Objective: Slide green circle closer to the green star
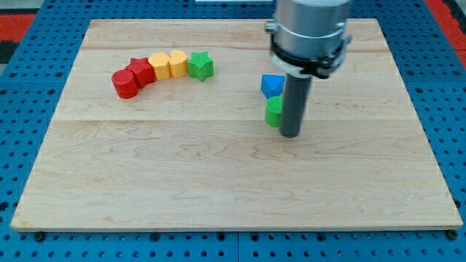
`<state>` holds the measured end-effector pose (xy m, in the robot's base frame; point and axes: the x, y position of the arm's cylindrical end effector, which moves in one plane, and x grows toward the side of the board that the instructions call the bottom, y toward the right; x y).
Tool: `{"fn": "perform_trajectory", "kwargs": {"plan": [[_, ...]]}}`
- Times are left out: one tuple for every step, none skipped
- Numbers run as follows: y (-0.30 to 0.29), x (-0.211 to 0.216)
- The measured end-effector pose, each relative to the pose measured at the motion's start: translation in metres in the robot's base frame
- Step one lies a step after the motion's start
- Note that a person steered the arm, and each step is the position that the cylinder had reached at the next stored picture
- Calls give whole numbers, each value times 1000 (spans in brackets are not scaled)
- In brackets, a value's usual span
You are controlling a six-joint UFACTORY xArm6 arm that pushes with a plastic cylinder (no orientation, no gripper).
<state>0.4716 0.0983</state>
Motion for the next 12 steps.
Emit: {"fn": "perform_trajectory", "kwargs": {"plan": [[6,-5],[-10,-16],[-45,-30],[-54,-35],[-62,-42],[-69,-56],[-81,-68],[-91,-79],[-96,-84],[-96,-84],[-98,-85],[-98,-85]]}}
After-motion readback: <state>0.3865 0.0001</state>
